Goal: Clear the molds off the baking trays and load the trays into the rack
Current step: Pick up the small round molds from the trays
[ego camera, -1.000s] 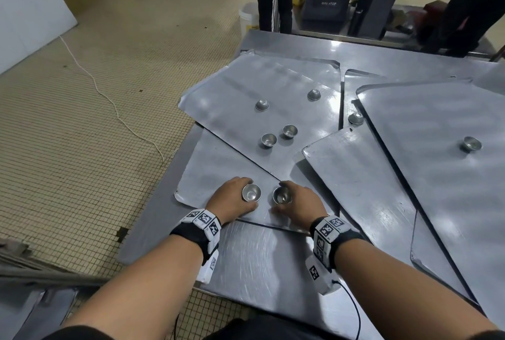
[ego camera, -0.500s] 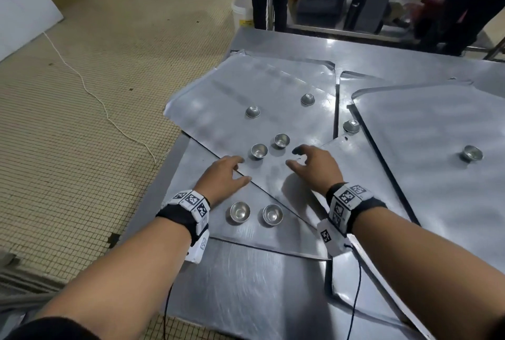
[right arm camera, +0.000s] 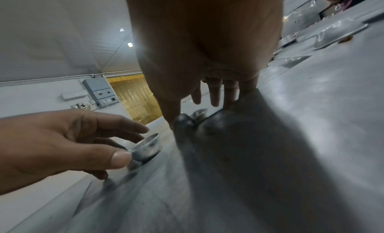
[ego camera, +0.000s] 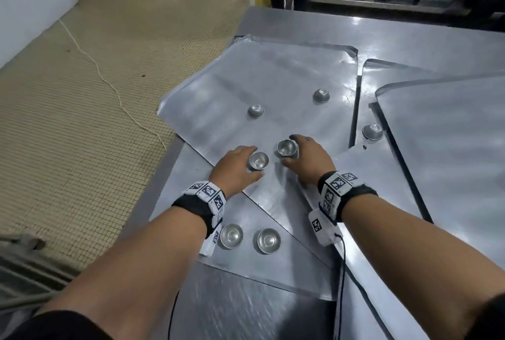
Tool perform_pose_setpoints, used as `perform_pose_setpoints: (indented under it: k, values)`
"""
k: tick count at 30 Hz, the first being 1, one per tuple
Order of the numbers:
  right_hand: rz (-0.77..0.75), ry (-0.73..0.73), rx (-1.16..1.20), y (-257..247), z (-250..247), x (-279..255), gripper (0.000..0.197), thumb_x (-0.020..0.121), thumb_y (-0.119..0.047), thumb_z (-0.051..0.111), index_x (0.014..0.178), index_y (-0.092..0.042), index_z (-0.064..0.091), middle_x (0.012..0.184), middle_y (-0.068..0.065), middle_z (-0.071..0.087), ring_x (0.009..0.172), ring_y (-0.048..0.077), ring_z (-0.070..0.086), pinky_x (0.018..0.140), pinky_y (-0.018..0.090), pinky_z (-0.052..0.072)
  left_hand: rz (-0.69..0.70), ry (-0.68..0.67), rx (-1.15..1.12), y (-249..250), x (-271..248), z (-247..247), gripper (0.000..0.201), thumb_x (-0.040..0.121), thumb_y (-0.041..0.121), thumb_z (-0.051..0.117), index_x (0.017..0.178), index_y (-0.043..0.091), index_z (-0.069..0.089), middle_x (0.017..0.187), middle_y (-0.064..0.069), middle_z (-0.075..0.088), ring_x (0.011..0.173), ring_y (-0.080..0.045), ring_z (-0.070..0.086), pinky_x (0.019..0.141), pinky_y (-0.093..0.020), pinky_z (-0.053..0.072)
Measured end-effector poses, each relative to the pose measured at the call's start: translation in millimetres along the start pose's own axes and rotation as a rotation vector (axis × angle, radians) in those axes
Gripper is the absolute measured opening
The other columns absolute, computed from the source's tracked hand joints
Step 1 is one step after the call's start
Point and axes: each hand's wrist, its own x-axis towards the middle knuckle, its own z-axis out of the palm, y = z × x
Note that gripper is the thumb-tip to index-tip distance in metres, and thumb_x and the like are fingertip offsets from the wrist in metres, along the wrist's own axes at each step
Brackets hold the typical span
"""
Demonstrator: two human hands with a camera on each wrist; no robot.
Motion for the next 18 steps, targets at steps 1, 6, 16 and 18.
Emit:
perform_pose_setpoints:
  k: [1, 6, 16, 18]
  values:
    - [-0.008, -0.003, 0.002, 2, 1, 5, 0.074, 0.081, -0.039, 0.074, 0.146, -0.021, 0.044, 0.145, 0.008, 0.051, 0.129, 0.031, 0.051, 0.105, 0.04, 0.044, -0.005, 0.006, 0.014, 0, 3, 2, 0.073, 0.086, 0.043, 0.074, 0.148, 0.018, 0.045, 0.146, -0.001, 0.05, 0.132, -0.024, 0.046, 0.107, -0.032, 0.036]
    - [-0.052, -0.03, -0.059, 7, 4, 18, 0.071, 0.083, -0.041, 0.069, 0.147, -0.025, 0.044, 0.143, 0.006, 0.055, 0.128, 0.034, 0.049, 0.104, 0.045, 0.045, -0.041, 0.049, 0.021, 1, 11, 11, 0.067, 0.08, 0.047, 0.077, 0.137, 0.018, 0.056, 0.13, -0.002, 0.06, 0.119, -0.025, 0.053, 0.099, -0.036, 0.044]
    - [-0.016, -0.041, -0.109, 2, 4, 12, 0.044, 0.088, -0.04, 0.062, 0.127, -0.023, 0.054, 0.109, 0.008, 0.067, 0.117, 0.028, 0.05, 0.085, 0.039, 0.05, -0.029, 0.039, 0.002, 0, 1, 3, 0.049, 0.078, 0.043, 0.08, 0.118, 0.019, 0.063, 0.114, 0.0, 0.063, 0.104, -0.02, 0.058, 0.088, -0.032, 0.046]
    - [-0.001, -0.05, -0.091, 3, 3, 13, 0.044, 0.087, -0.041, 0.063, 0.125, -0.023, 0.054, 0.109, 0.011, 0.066, 0.111, 0.029, 0.055, 0.081, 0.037, 0.048, -0.032, 0.008, -0.02, 0, 2, 0, 0.048, 0.079, 0.042, 0.08, 0.118, 0.017, 0.064, 0.112, 0.0, 0.063, 0.103, -0.019, 0.059, 0.088, -0.032, 0.048]
